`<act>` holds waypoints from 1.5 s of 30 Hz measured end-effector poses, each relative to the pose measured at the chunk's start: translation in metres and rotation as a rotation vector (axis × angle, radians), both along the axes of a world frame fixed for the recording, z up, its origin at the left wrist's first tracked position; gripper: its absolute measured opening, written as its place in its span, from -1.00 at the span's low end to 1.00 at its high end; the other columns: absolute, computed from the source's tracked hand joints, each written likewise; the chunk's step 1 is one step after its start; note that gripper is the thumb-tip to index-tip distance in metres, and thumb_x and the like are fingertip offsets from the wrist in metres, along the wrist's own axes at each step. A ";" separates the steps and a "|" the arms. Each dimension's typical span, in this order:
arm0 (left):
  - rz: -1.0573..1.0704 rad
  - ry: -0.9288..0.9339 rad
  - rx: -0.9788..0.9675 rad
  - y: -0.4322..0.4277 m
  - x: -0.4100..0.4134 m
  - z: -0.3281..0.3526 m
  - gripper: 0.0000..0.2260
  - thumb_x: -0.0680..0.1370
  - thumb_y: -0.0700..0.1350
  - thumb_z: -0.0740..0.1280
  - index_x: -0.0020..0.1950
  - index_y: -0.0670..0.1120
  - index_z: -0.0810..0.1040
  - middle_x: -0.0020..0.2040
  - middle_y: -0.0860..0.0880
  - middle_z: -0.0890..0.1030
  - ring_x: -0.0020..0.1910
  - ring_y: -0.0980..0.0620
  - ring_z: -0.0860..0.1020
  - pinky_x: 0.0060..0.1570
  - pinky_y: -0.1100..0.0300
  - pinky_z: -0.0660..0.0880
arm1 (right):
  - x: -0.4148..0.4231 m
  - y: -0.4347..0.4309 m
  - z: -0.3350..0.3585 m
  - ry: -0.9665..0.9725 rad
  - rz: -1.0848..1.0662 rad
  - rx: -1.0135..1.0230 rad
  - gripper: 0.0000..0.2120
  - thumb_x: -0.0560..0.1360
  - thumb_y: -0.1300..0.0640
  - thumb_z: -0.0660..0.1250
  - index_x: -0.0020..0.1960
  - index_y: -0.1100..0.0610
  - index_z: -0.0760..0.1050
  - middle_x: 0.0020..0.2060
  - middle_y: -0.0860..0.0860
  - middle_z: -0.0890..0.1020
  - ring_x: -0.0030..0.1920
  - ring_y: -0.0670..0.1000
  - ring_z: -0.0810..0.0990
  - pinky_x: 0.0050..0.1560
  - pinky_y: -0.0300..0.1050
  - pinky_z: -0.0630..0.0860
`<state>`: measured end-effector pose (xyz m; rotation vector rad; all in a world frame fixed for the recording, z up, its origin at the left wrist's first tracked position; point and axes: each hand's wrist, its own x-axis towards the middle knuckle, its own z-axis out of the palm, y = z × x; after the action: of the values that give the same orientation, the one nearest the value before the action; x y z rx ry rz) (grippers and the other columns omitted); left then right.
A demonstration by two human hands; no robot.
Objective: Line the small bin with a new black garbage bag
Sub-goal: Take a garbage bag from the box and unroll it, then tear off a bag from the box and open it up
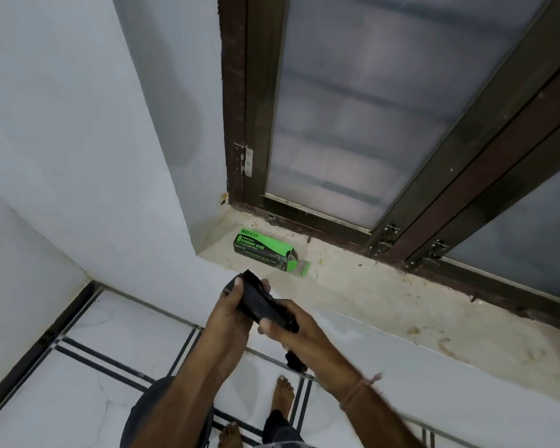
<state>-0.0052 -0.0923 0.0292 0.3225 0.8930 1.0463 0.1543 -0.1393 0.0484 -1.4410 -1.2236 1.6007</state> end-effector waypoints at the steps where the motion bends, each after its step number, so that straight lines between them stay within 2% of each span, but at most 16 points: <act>1: 0.005 0.036 0.026 0.001 0.003 0.000 -0.57 0.67 0.05 0.25 0.45 -0.19 0.43 0.22 -0.21 0.68 0.28 -0.17 0.61 0.45 -0.26 0.40 | 0.000 0.001 -0.002 -0.008 -0.023 0.032 -0.61 0.58 -0.07 0.47 0.35 0.02 0.55 0.03 0.01 0.73 -0.06 -0.11 0.66 -0.10 -0.29 0.53; 3: 0.011 0.120 0.053 0.005 0.014 0.001 -0.53 0.63 0.04 0.29 0.47 -0.18 0.43 0.24 -0.20 0.69 0.26 -0.14 0.65 0.42 -0.23 0.44 | 0.004 0.006 -0.004 -0.014 -0.106 0.078 -0.62 0.59 -0.01 0.47 0.38 -0.01 0.57 0.12 0.01 0.74 0.11 -0.14 0.68 0.05 -0.29 0.55; 5: 0.004 0.126 0.052 0.006 0.029 0.003 -0.50 0.60 0.04 0.32 0.47 -0.18 0.45 0.25 -0.20 0.69 0.27 -0.14 0.66 0.40 -0.18 0.48 | 0.010 0.013 -0.006 -0.029 -0.128 0.121 -0.54 0.58 -0.04 0.48 0.46 -0.06 0.54 0.25 -0.09 0.71 0.28 -0.15 0.65 0.23 -0.25 0.56; 7: -0.042 0.190 0.074 0.010 0.043 0.010 -0.50 0.59 0.09 0.32 0.43 -0.17 0.47 0.27 -0.19 0.68 0.30 -0.13 0.63 0.39 -0.12 0.49 | 0.021 0.019 -0.009 -0.010 -0.167 0.155 -0.54 0.60 0.01 0.47 0.48 -0.04 0.53 0.29 -0.11 0.69 0.30 -0.14 0.64 0.29 -0.23 0.55; 9: -0.086 0.444 0.188 0.025 0.050 0.012 -0.51 0.60 0.22 0.32 0.38 -0.09 0.44 0.31 -0.06 0.63 0.36 -0.05 0.56 0.39 -0.03 0.47 | 0.041 0.028 -0.012 0.029 -0.266 0.184 -0.63 0.61 0.09 0.46 0.41 -0.01 0.59 0.15 -0.07 0.75 0.07 -0.16 0.68 0.07 -0.30 0.56; 10: -0.088 0.644 0.303 0.037 0.049 0.011 -0.48 0.60 0.26 0.33 0.39 -0.05 0.41 0.36 0.00 0.57 0.40 -0.01 0.50 0.40 0.00 0.44 | 0.053 0.033 -0.012 0.043 -0.333 0.188 -0.66 0.61 0.10 0.46 0.38 -0.01 0.62 0.05 -0.08 0.76 -0.07 -0.16 0.66 -0.06 -0.31 0.54; 13: -0.163 1.329 0.662 0.090 0.037 -0.005 -0.33 0.54 0.28 0.37 0.54 -0.04 0.36 0.55 -0.14 0.36 0.55 -0.17 0.31 0.41 -0.16 0.39 | 0.089 0.047 -0.021 0.042 -0.472 0.155 -0.72 0.59 0.10 0.47 0.29 -0.05 0.66 -0.28 -0.12 0.64 -0.38 -0.09 0.46 -0.34 -0.22 0.39; 16: -0.419 1.619 0.697 0.129 0.034 -0.020 -0.27 0.47 0.21 0.51 0.58 0.05 0.36 0.67 -0.19 0.12 0.66 -0.30 0.01 0.42 -0.38 0.28 | 0.108 0.059 -0.037 -0.003 -0.491 0.146 -0.73 0.57 0.05 0.49 0.26 -0.10 0.67 -0.24 -0.13 0.67 -0.35 -0.14 0.50 -0.27 -0.19 0.42; 18: -0.555 1.714 0.727 0.141 0.034 -0.029 -0.30 0.44 0.15 0.57 0.53 0.07 0.43 0.67 -0.20 0.12 0.66 -0.32 -0.04 0.43 -0.44 0.24 | 0.112 0.066 -0.047 -0.027 -0.490 0.145 -0.71 0.56 -0.02 0.51 0.28 -0.14 0.66 -0.10 -0.14 0.75 -0.19 -0.18 0.62 -0.10 -0.16 0.53; 21: -0.615 1.749 0.714 0.147 0.031 -0.038 -0.39 0.42 0.08 0.60 0.43 0.05 0.52 0.59 -0.17 0.32 0.65 -0.27 0.09 0.37 -0.38 0.39 | 0.114 0.080 -0.057 -0.078 -0.479 0.134 -0.75 0.56 -0.02 0.50 0.24 -0.15 0.67 0.05 -0.15 0.77 0.09 -0.09 0.71 0.17 -0.05 0.63; 25: -0.507 1.684 0.700 0.142 0.030 -0.041 -0.43 0.40 0.05 0.61 0.37 0.04 0.55 0.40 -0.11 0.48 0.50 -0.19 0.30 0.16 -0.24 0.58 | 0.116 0.100 -0.061 -0.138 -0.437 0.113 -0.70 0.56 0.00 0.50 0.28 -0.10 0.65 0.09 -0.16 0.76 0.15 -0.10 0.70 0.26 -0.05 0.63; 30: -0.318 1.667 0.666 0.136 0.022 -0.034 -0.47 0.42 0.08 0.59 0.35 0.03 0.57 0.28 -0.09 0.54 0.36 -0.16 0.39 0.01 -0.04 0.56 | 0.123 0.110 -0.060 -0.154 -0.266 0.122 -0.64 0.56 0.04 0.50 0.34 0.02 0.63 0.15 -0.07 0.75 0.19 -0.06 0.70 0.22 -0.15 0.64; 33: -0.278 1.668 0.628 0.134 0.019 -0.030 -0.48 0.44 0.09 0.58 0.36 0.03 0.57 0.27 -0.08 0.56 0.32 -0.15 0.40 -0.07 0.07 0.46 | 0.128 0.115 -0.055 -0.179 -0.150 0.144 -0.54 0.49 -0.10 0.50 0.35 0.00 0.64 0.16 -0.11 0.75 0.20 -0.10 0.70 0.26 -0.09 0.64; 37: -0.308 1.660 0.664 0.136 0.024 -0.025 -0.48 0.43 0.07 0.59 0.36 0.02 0.57 0.28 -0.08 0.56 0.33 -0.14 0.40 -0.06 0.08 0.46 | 0.132 0.120 -0.047 -0.310 -0.007 0.226 -0.53 0.46 -0.16 0.49 0.35 -0.10 0.63 0.18 -0.24 0.72 0.20 -0.23 0.67 0.30 -0.13 0.59; 42: -0.372 1.670 0.774 0.141 0.019 -0.019 -0.48 0.41 0.04 0.61 0.33 0.01 0.60 0.27 -0.08 0.56 0.33 -0.17 0.42 0.03 0.02 0.50 | 0.142 0.127 -0.034 -0.516 0.098 0.357 -0.58 0.54 -0.11 0.48 0.38 -0.15 0.60 0.19 -0.19 0.69 0.17 -0.21 0.64 0.19 -0.28 0.58; 45: -0.395 1.674 0.798 0.142 0.016 -0.015 -0.47 0.40 0.01 0.62 0.34 -0.01 0.60 0.28 -0.10 0.56 0.35 -0.21 0.43 0.09 -0.05 0.52 | 0.142 0.130 -0.031 -0.508 0.094 0.374 -0.55 0.51 -0.22 0.41 0.38 -0.19 0.59 0.19 -0.20 0.69 0.17 -0.21 0.65 0.18 -0.22 0.60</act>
<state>0.0108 0.0497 0.0147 2.1496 1.6824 0.5240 0.2964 -0.0095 0.0175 -1.6027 -1.7889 1.0041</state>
